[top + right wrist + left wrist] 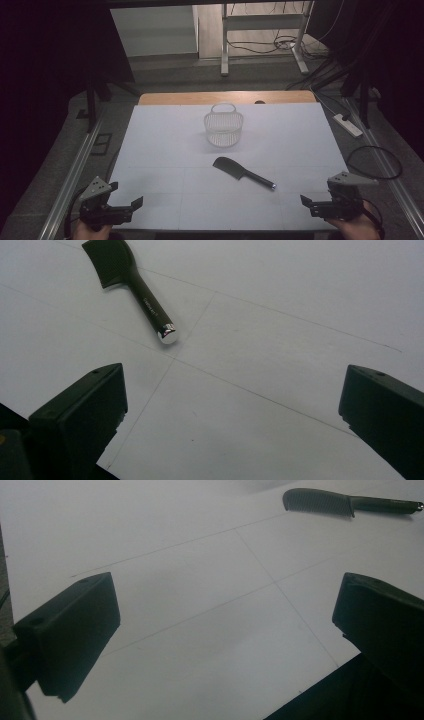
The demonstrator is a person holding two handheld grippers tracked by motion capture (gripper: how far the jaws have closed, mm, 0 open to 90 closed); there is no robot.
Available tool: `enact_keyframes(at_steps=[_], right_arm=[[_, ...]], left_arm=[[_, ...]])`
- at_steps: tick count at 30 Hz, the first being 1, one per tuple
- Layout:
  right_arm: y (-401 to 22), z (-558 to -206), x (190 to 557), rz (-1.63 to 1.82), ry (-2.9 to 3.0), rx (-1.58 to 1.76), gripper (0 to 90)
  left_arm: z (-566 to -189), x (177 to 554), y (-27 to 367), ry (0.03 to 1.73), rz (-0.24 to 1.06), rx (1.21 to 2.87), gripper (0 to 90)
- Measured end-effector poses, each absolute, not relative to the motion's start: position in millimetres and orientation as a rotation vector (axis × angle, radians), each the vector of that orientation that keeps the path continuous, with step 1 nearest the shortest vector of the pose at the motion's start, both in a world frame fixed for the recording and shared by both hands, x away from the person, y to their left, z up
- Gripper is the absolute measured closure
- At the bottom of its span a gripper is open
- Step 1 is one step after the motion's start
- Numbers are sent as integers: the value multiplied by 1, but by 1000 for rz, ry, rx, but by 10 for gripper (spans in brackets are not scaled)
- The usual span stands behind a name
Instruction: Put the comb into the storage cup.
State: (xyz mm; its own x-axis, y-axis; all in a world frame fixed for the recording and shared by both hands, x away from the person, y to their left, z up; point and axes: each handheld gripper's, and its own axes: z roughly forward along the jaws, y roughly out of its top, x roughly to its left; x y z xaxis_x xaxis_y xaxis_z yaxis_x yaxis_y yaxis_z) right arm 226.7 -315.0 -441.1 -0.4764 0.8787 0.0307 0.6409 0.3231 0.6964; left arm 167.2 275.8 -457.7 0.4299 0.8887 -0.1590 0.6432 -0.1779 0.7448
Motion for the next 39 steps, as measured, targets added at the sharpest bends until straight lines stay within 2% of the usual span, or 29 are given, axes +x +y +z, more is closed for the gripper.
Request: enact_keyframes(at_steps=[39], right_arm=[[-310, -441, 229, 961, 2315, 1278, 0]], left_arm=[[-459, 169, 278, 1310, 371, 1901, 0]])
